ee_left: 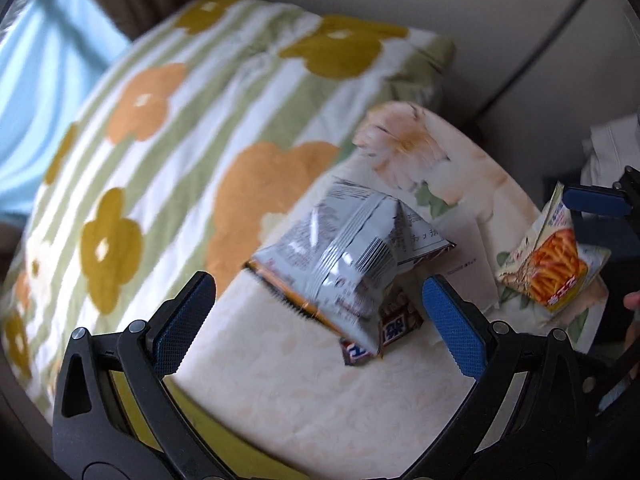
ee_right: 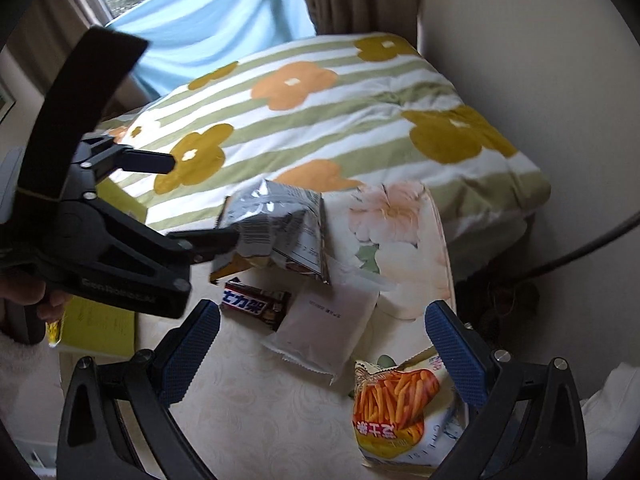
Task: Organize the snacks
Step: 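Grasp the silver snack bag with left tool while right tool grasps white packet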
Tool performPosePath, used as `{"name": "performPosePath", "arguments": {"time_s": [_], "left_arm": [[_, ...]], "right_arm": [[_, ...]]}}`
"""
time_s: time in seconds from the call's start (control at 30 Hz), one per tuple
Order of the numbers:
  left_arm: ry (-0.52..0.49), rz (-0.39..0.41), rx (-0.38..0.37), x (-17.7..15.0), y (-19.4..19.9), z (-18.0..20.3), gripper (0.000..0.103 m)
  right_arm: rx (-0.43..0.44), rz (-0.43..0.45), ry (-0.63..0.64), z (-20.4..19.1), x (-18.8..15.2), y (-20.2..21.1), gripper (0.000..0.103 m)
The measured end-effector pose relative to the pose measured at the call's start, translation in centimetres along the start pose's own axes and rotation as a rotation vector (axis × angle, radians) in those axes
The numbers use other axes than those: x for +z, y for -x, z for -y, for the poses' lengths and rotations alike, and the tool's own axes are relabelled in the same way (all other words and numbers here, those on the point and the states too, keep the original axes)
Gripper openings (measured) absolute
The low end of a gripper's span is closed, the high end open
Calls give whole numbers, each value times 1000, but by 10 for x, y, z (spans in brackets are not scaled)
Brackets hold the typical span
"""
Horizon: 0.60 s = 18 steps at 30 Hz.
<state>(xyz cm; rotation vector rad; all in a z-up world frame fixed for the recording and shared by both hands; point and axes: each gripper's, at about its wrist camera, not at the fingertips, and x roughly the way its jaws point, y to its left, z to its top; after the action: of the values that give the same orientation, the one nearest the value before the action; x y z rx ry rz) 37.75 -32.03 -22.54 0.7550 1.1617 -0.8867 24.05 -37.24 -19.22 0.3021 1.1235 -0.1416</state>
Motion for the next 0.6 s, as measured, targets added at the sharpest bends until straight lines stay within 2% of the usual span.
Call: {"name": "performPosePath", "arguments": {"time_s": [0.23,0.33,0.43,0.5,0.6], "left_arm": [[-121,-70,-118,16,-34,0,102],[-178,-97,-139,19,-46,3,102],[-187,-114,-178,20,-56,2,101],[-178,-119,-218,20,-60,0,89],[-163,-112,-243,19,-62,-5,83]], "right_arm": [[-16,-63,-52,0,1,-34,102],[-44,-87,-40,-4,2,-47,102],[-61,-112,-44,-4,2,-59,102],[-68,-126,-50,-3,1,-66,102],[-85,-148,-53,-2,-1,-74,102]]}}
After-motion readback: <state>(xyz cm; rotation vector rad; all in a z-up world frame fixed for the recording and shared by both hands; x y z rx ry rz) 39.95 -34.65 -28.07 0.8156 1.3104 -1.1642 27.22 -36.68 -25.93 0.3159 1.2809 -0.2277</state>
